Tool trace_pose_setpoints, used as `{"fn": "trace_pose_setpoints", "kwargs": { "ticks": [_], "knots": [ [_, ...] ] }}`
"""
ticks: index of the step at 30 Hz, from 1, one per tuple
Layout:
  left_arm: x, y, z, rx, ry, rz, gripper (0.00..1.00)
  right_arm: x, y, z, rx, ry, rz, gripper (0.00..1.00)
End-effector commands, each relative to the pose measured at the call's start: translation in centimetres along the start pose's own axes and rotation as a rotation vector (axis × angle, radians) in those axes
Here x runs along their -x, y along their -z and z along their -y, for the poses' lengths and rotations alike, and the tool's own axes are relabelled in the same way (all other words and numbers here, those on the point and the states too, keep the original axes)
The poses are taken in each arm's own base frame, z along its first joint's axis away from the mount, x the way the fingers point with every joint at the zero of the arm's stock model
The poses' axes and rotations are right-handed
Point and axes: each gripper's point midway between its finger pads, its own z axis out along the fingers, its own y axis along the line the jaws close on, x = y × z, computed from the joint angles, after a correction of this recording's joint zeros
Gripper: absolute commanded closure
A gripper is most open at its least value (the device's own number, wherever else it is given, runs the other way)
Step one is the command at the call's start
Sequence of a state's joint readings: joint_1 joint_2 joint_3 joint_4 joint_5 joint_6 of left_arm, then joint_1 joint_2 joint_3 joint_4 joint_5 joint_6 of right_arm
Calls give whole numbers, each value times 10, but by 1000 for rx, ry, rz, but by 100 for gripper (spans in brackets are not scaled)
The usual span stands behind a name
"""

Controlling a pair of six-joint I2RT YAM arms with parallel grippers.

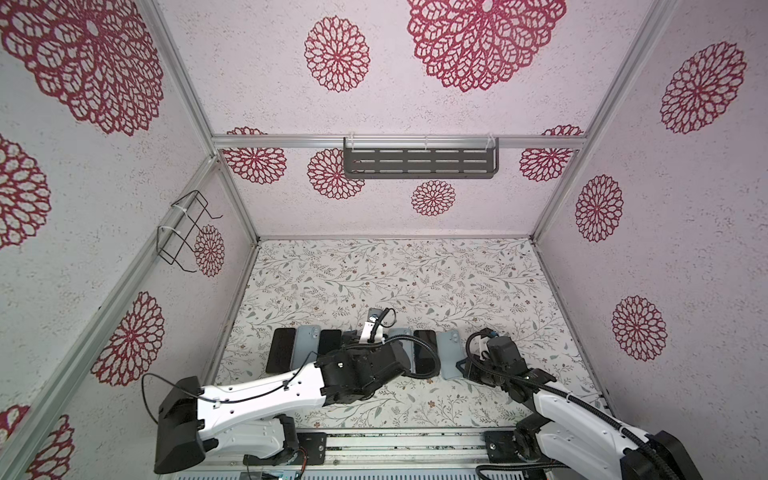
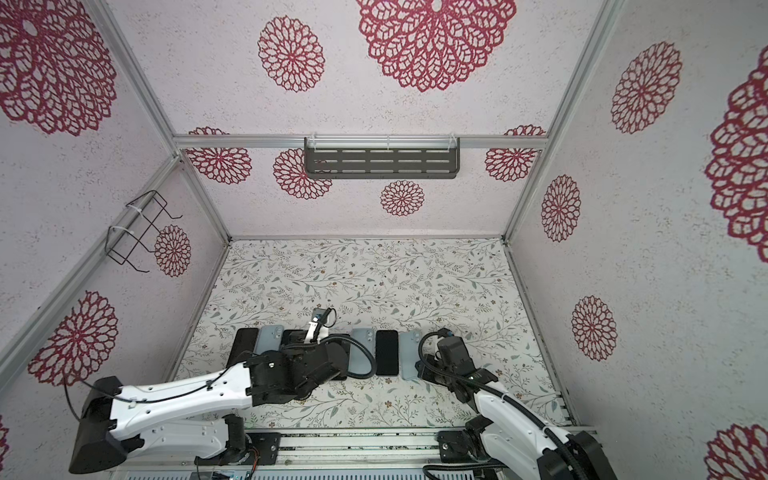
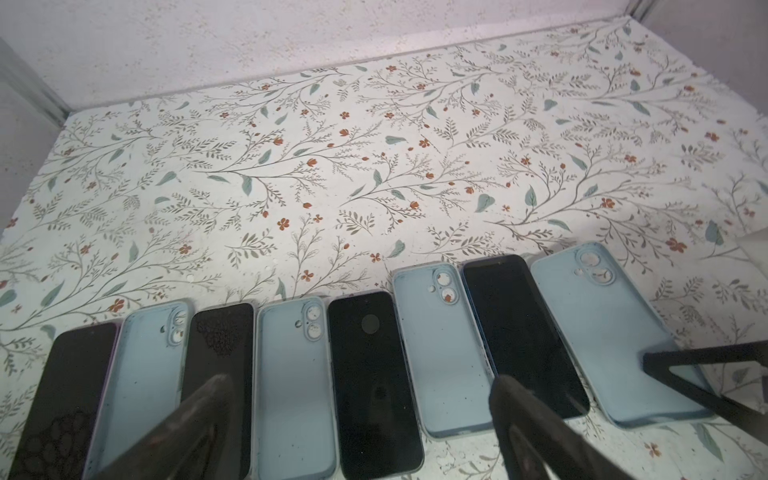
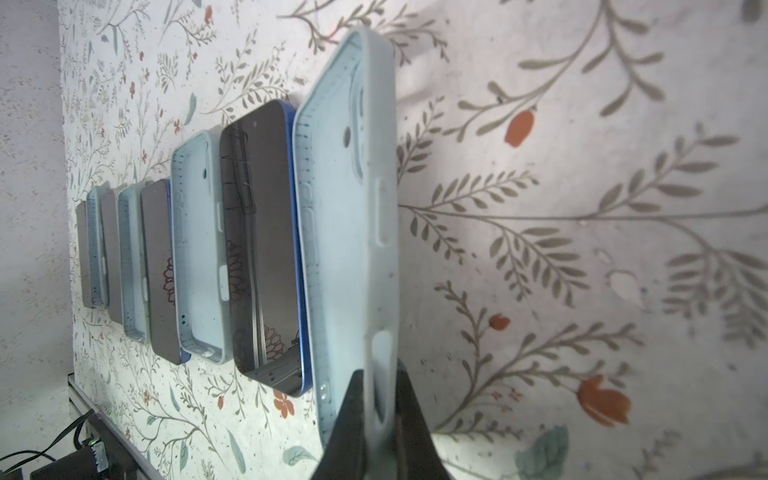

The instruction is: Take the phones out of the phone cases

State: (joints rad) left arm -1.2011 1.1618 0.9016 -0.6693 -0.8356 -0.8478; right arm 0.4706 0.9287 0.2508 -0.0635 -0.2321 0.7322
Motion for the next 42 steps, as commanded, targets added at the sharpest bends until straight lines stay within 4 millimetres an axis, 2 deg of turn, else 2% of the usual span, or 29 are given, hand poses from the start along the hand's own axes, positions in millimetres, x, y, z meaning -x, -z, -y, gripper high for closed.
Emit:
{"fn": "trace_pose_setpoints", "kwargs": {
  "ticks": [1, 6, 10, 13, 15, 17, 19, 20, 25, 29, 32, 34, 37, 42],
  "knots": [
    [9, 7, -24, 31, 76, 48, 3, 17, 0, -11, 21, 38, 53, 100],
    [14, 19, -60, 72, 131, 80, 3, 13, -6, -13, 43, 32, 32, 100],
    [22, 29, -84, 85, 180, 116, 3, 9, -7, -20, 88, 44, 16, 84],
    [26, 35, -101, 101, 212, 139, 3, 14, -2, -15, 33, 73, 21, 66],
    [27, 37, -113, 121, 229, 146, 3, 20, 4, -12, -5, 86, 47, 46],
    [27, 39, -126, 154, 245, 146, 3, 25, 11, -9, -40, 95, 75, 18],
    [28, 38, -137, 181, 261, 141, 3, 33, 19, -7, -72, 108, 108, 4],
    [28, 37, -144, 198, 272, 139, 3, 40, 24, -7, -90, 115, 133, 1],
    [40, 29, -182, 315, 307, 150, 3, 87, 58, -18, -195, 197, 279, 1],
    [53, 22, -234, 480, 356, 216, 3, 144, 81, -16, -318, 250, 443, 1],
    [49, 15, -278, 606, 442, 274, 3, 186, 93, -4, -398, 292, 624, 1],
    [47, 4, -295, 638, 440, 367, 3, 201, 98, 13, -446, 326, 749, 1],
    [33, -17, -307, 638, 385, 462, 3, 204, 93, 30, -421, 380, 854, 1],
    [23, -45, -306, 608, 228, 546, 3, 216, 98, 44, -484, 430, 939, 1]
  ]
}}
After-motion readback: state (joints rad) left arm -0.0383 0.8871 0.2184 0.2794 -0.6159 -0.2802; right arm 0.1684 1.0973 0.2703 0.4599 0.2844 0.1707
